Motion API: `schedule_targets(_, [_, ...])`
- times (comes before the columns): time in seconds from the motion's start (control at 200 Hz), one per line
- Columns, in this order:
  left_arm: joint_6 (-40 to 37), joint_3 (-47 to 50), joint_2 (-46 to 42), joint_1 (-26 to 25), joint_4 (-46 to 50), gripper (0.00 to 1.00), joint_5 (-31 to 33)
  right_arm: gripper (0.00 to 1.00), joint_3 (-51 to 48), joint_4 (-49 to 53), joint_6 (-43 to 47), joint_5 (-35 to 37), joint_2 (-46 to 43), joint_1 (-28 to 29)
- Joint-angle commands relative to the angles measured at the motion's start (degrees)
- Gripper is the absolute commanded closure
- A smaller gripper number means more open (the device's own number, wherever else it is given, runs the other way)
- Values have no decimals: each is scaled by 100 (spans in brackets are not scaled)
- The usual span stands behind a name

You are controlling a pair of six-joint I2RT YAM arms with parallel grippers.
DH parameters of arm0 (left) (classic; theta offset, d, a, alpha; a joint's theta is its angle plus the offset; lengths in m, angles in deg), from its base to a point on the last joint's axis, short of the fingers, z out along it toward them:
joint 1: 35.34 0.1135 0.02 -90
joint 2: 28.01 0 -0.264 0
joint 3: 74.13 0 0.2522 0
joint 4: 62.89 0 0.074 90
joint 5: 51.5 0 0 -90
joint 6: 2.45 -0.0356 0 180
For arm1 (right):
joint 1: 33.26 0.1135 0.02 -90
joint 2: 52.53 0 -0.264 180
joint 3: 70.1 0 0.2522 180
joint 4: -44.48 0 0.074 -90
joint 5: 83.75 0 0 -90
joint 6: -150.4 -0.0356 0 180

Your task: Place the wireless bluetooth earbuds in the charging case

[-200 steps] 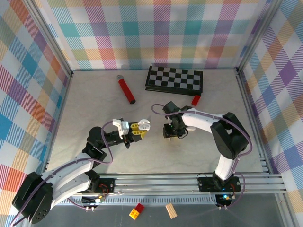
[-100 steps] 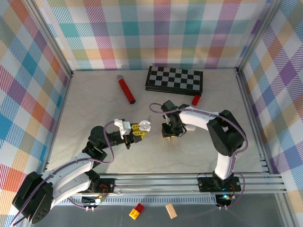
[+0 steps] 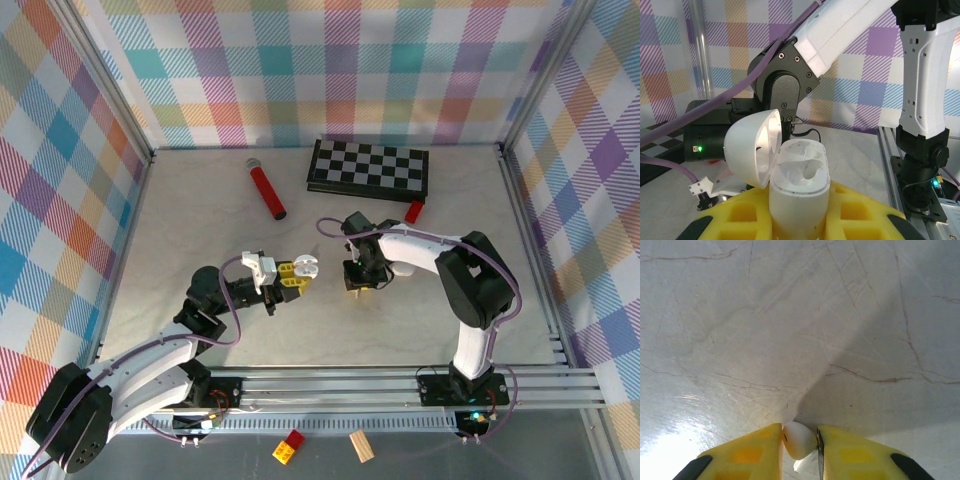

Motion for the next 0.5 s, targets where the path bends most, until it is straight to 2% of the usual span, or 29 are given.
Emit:
schedule_targets(0.0, [-84, -116, -85, 55, 18, 93, -130, 79, 46, 36, 78, 25, 100, -22])
schedule_targets(0.24, [-50, -139, -27, 56, 75, 93, -68, 79, -160, -138, 71, 263, -435, -19])
schedule_targets(0.495, [21, -286, 237, 55, 113, 92, -118, 79, -655, -657, 109, 711, -1585, -20])
